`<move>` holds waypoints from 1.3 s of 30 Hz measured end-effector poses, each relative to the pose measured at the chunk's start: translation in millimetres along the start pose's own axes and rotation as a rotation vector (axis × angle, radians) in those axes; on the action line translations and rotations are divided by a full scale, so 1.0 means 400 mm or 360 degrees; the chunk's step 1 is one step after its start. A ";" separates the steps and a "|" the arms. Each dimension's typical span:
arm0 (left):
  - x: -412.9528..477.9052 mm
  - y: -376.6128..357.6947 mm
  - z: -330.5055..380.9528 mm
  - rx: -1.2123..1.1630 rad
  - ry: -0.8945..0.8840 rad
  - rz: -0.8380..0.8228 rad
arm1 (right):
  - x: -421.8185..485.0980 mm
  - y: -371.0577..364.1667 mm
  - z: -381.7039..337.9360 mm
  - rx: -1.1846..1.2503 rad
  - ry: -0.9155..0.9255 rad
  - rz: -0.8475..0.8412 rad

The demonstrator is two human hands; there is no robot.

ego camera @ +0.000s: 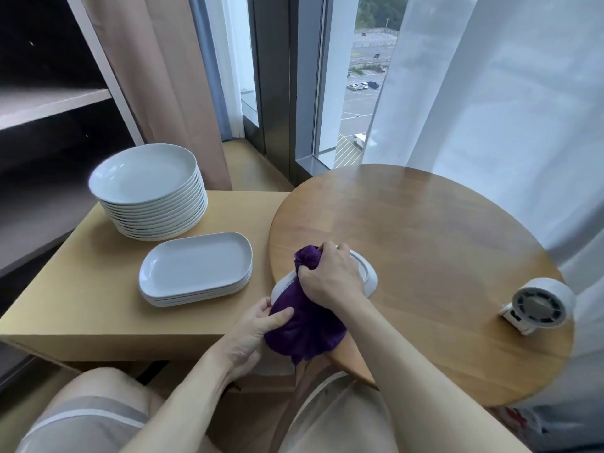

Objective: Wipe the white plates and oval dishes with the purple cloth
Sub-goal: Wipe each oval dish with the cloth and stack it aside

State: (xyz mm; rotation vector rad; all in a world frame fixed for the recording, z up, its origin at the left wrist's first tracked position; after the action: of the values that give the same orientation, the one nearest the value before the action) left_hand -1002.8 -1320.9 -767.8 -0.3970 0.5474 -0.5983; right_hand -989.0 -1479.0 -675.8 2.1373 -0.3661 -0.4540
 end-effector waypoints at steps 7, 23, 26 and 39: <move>0.014 0.000 -0.003 0.0224 -0.0164 0.0390 | 0.011 0.003 -0.002 -0.0031 0.0037 0.0071; 0.017 0.004 0.001 0.0272 -0.0061 0.0531 | 0.062 0.125 0.088 -0.0304 -0.0065 0.0191; 0.015 0.004 0.008 0.0284 -0.0069 0.0497 | 0.059 0.110 0.073 -0.0370 -0.0016 0.0175; -0.017 -0.016 0.031 0.0441 -0.0066 0.0533 | -0.015 -0.028 -0.092 -0.0462 0.0674 -0.0171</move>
State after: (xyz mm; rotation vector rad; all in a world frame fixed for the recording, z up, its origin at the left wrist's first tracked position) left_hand -1003.0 -1319.3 -752.4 -0.0518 0.4702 -0.3349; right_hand -976.7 -1443.9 -664.2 1.9098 0.0534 -0.0969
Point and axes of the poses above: each hand's wrist, its own x-axis towards the middle knuckle, its own y-axis out of the back of the hand, z = x × y, the point moved 7 cm from there along x, towards the middle knuckle, and after that the axes turned 1 degree about -z, right-handed, at the moved point
